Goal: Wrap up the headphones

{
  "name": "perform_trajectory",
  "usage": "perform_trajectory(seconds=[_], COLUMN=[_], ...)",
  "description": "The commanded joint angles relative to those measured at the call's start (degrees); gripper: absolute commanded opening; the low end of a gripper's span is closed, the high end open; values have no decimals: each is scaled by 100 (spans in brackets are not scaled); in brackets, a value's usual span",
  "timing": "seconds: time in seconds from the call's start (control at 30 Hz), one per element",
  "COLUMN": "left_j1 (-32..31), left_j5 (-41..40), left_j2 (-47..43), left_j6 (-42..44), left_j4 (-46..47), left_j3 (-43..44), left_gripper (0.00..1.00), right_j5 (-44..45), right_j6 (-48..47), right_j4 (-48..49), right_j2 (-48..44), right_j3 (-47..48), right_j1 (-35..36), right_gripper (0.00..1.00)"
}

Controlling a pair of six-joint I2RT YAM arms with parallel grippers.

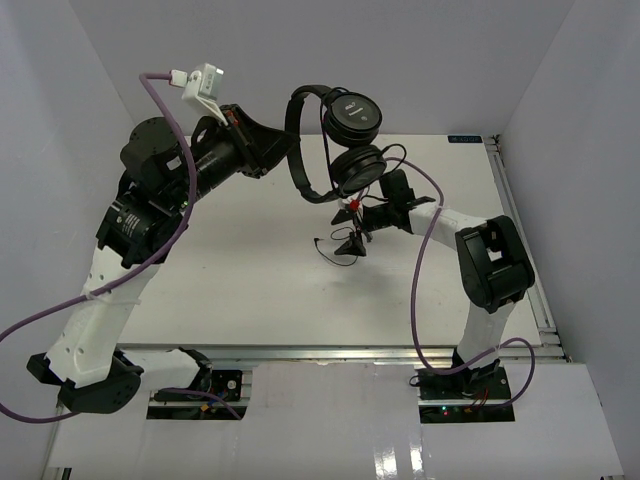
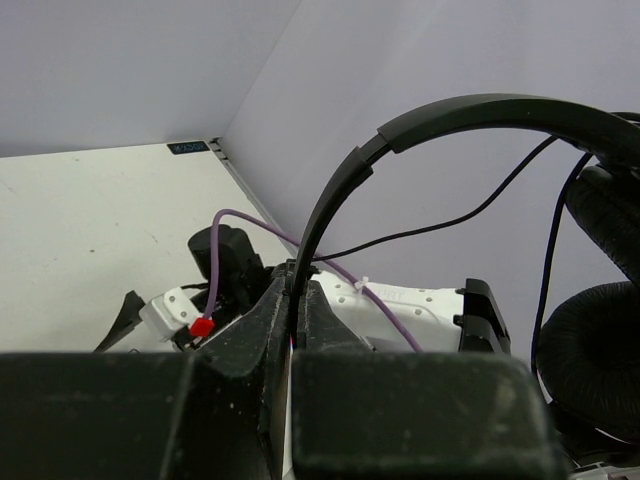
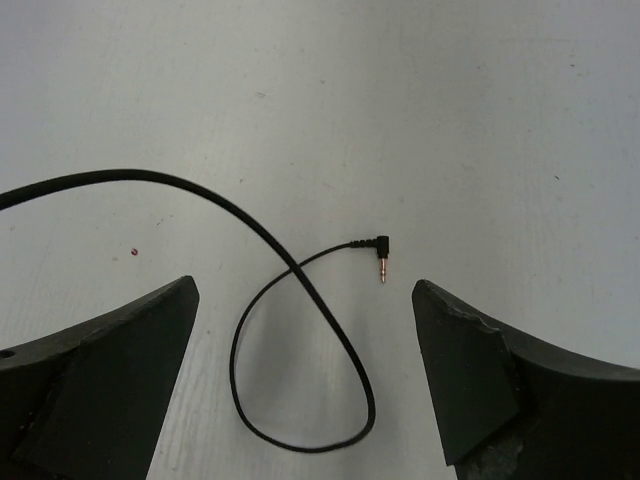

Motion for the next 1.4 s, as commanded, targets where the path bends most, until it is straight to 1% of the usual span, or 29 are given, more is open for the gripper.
perform_trajectory(seconds=[0.0,0.07,0.1,0.13,0.17,0.2,0.27,0.33,0.47,0.6,0.73,0.8,0.87,0.93,1.0,1.07,1.13,1.2,1.3,1.37], left_j1=[-13,-13,-13,-13,-13,-13,-13,-13,-13,-13,-13,-13,-5,-3,8,50,158,301,596,732], left_j5=[-41,-151,-227,-304,-393,-499,-855,-1093,-1816,-2528,-3035,-3202,-3405,-3649,-3924,-4253,-4367,-4418,-4304,-4251], left_j2=[-73,-135,-176,-214,-271,-344,-460,-647,-927,-926,-770,-654,-499,-249,-58,50,134,216,379,523], left_j6=[-205,-285,-321,-356,-406,-457,-535,-653,-859,-836,-738,-679,-495,-206,257,632,938,1049,1164,1176], left_j4=[101,122,148,162,181,213,348,545,1181,1671,2057,2155,2240,2106,2098,2109,2142,2144,2144,2178], left_j3=[275,237,217,190,137,69,-70,-388,-908,-1121,-1192,-1150,-1058,-782,-624,-612,-710,-861,-951,-948], left_gripper=[0,0,0,0,0,0,0,0,0,0,0,0,0,0,0,0,0,0,0,0], right_j5=[141,109,88,77,58,29,-31,-80,-45,624,1547,1969,2578,2798,3141,3668,4076,4361,5298,5853], right_j6=[969,1197,1263,1327,1429,1538,1580,1626,1528,845,98,-137,-389,-677,-863,-1163,-1423,-1669,-2011,-2156], right_j4=[1031,1069,1069,1069,1073,1074,1054,927,329,-772,-1672,-1916,-2200,-2905,-3526,-3741,-3849,-3907,-4082,-4157], right_j2=[145,203,194,177,121,36,-191,-582,-1304,-2185,-2988,-3335,-3580,-3523,-3416,-3438,-3505,-3651,-3912,-3972], right_j3=[62,107,86,56,-42,-144,-485,-767,-1262,-1535,-1807,-1908,-1798,-1257,-762,-391,-133,31,555,732], right_j1=[109,62,42,19,-18,-52,-73,-75,-50,213,931,1276,1733,1805,1805,1805,1817,1901,2413,2766], right_gripper=[81,64,50,42,28,8,8,8,8,8,8,8,8,8,8,8,8,8,8,8])
